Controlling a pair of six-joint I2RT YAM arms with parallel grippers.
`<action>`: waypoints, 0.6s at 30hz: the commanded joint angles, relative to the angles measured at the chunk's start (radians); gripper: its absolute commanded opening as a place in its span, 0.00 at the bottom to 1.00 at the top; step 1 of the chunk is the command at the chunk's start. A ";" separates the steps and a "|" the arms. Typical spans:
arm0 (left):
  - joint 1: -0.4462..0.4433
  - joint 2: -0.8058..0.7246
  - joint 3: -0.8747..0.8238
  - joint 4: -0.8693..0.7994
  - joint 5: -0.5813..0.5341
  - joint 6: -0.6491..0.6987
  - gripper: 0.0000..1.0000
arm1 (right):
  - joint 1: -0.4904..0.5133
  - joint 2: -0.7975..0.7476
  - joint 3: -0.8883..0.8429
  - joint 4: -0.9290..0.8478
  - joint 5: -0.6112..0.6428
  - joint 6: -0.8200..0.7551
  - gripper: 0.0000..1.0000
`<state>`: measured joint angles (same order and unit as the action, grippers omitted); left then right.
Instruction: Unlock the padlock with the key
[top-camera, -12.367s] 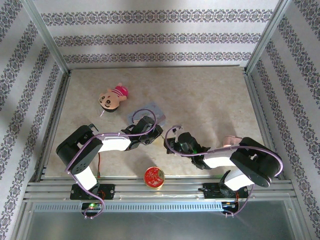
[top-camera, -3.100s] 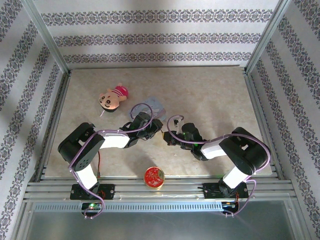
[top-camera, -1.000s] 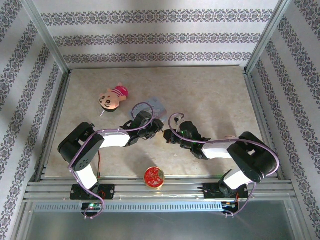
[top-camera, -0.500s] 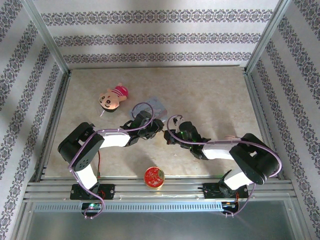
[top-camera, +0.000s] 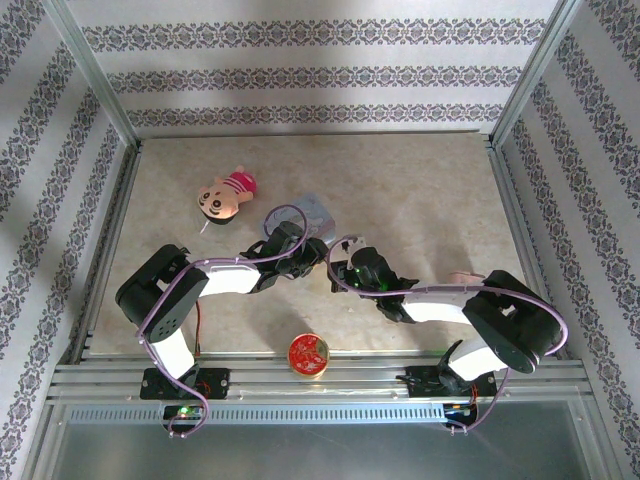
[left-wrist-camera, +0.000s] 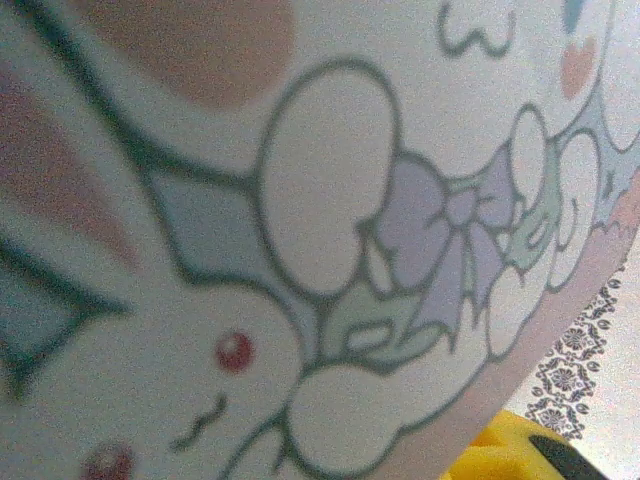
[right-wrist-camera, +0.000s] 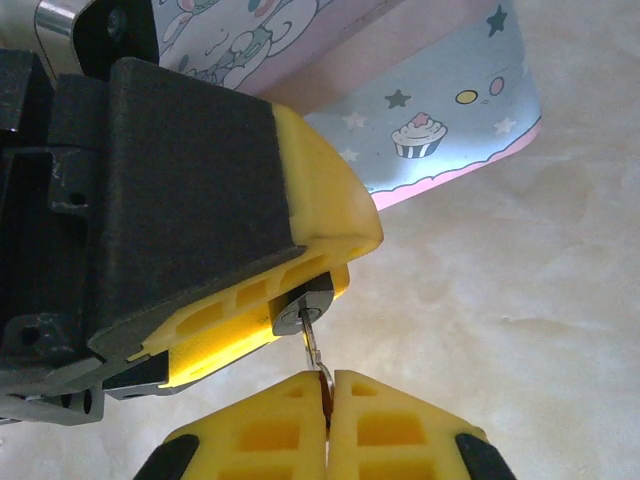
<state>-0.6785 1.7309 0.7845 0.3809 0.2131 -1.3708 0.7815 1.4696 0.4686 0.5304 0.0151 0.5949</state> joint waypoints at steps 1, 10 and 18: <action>-0.001 0.027 -0.014 -0.065 0.086 -0.065 0.20 | -0.007 -0.040 0.048 0.077 0.016 -0.006 0.00; -0.003 0.021 -0.017 -0.053 0.108 -0.063 0.20 | -0.084 -0.043 0.058 0.121 -0.212 -0.018 0.00; -0.003 0.013 -0.031 -0.042 0.134 -0.100 0.20 | -0.099 -0.064 0.042 0.100 -0.226 -0.113 0.00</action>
<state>-0.6785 1.7279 0.7849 0.3901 0.2241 -1.3952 0.6952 1.4559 0.4740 0.5186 -0.1768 0.5365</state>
